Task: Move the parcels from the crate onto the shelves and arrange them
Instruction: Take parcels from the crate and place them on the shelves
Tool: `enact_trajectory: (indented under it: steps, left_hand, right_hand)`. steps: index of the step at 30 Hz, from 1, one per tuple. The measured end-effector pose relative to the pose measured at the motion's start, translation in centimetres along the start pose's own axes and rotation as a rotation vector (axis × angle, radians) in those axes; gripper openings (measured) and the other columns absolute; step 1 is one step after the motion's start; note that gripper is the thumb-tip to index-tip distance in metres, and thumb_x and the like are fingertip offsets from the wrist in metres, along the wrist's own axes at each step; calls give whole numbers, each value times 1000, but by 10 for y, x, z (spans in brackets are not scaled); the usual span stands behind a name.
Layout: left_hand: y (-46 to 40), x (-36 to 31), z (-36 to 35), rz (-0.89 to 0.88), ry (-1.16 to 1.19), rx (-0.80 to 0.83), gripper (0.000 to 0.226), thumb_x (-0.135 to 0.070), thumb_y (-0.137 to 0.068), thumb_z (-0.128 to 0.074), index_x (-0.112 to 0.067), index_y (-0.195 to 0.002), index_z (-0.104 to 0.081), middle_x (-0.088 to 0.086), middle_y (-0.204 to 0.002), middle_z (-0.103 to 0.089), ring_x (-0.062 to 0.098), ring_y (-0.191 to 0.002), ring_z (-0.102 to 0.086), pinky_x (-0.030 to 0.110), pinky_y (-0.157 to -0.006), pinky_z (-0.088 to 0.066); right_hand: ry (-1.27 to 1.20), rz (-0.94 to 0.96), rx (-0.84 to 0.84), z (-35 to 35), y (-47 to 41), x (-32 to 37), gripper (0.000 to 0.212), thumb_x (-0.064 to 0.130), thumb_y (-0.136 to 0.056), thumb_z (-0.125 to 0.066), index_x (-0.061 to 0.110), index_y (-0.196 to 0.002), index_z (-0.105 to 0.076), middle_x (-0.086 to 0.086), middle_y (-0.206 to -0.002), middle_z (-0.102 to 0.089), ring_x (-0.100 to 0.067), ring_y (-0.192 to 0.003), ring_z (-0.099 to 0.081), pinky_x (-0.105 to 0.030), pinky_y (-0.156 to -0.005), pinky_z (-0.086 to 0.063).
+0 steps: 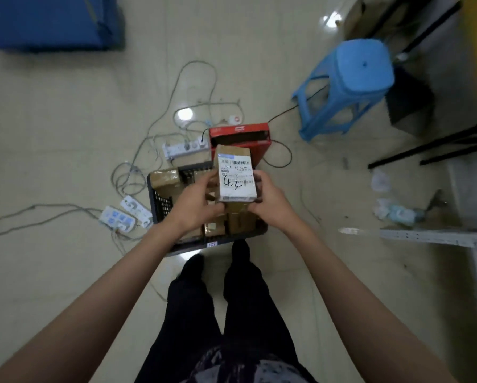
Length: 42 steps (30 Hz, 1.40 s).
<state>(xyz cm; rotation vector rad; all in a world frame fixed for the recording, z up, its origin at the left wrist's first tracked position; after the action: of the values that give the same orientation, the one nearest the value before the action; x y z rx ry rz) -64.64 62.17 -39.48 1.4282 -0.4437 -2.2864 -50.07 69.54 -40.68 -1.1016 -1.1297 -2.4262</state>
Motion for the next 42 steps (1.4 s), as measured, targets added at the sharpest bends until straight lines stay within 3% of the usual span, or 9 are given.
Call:
enact_trajectory:
  steps: [2,6,11,14,19,26,33,38,42]
  left_hand:
    - [6,-26,-3,-57,-55,73,78,-7,-81,-75,-14,-148,-36,-4,-125,-59,11,-102,-60,17,-83,-50]
    - [18,-68,-6,-193,-204,215,82,-12,-80,-76,-19,-149,-33,2,-124,-61,17,-104,-63,37,-90,-55]
    - [41,-128,-15,-381,-338,363,81,-13,-74,-81,-21,-144,-40,-1,-129,-62,14,-114,-61,40,-99,-51]
    - [61,-172,-30,-494,-447,425,77,-18,-75,-82,-21,-140,-41,-4,-126,-62,10,-98,-65,32,-88,-54]
    - [109,-256,-85,-656,-573,566,80,-24,-80,-78,-23,-147,-35,-2,-130,-59,8,-87,-67,28,-80,-56]
    - [201,-355,-184,-918,-623,686,77,-19,-80,-77,-20,-145,-37,4,-123,-60,19,-92,-67,34,-83,-56]
    - [299,-399,-287,-1073,-648,808,73,-16,-81,-75,-22,-143,-38,-5,-120,-58,10,-78,-68,13,-54,-46]
    - [371,-435,-353,-1176,-669,858,78,-12,-80,-75,-17,-147,-35,6,-127,-59,19,-89,-68,35,-85,-55]
    - [426,-464,-403,-1246,-654,885,79,-16,-80,-77,-20,-147,-35,3,-129,-57,16,-89,-67,33,-85,-55]
  right_hand:
    - [-48,-19,-71,17,25,5,78,2,-80,-77,16,-145,-36,-1,-136,-60,-14,-110,-64,-37,-97,-53]
    - [-80,-42,-224,43,77,11,78,9,-78,-78,18,-144,-36,0,-133,-61,-22,-112,-64,-42,-96,-52]
    - [-95,-100,-384,66,148,20,76,0,-75,-76,15,-141,-41,-7,-126,-63,-20,-111,-62,-34,-88,-53]
    - [-108,-109,-492,84,197,26,73,7,-81,-76,11,-143,-39,-8,-129,-61,-18,-106,-61,-27,-83,-48]
    - [-148,-169,-694,123,302,19,76,12,-82,-77,12,-145,-35,-10,-131,-61,-17,-109,-59,-33,-84,-54]
    - [-191,-254,-948,162,454,-7,75,14,-85,-76,15,-147,-34,2,-127,-58,-13,-100,-58,-14,-64,-45]
    - [-209,-402,-1109,168,587,-65,70,9,-89,-68,13,-148,-31,-11,-131,-61,-18,-94,-56,-31,-82,-48]
    - [-186,-438,-1188,179,678,-94,73,11,-90,-68,12,-151,-27,-11,-130,-62,-20,-100,-59,-27,-80,-45]
    - [-162,-473,-1267,191,750,-119,74,4,-90,-65,14,-152,-27,-9,-130,-61,-18,-102,-60,-33,-83,-55]
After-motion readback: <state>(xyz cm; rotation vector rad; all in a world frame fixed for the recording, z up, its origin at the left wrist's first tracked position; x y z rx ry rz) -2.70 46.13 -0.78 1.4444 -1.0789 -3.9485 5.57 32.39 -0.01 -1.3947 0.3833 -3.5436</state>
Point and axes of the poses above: each hand's wrist, its own y-axis away from the middle knuckle, its own z-axis out of the back of the hand, x = y × z, the point moved 9 cm from there along -y, towards the middle knuckle
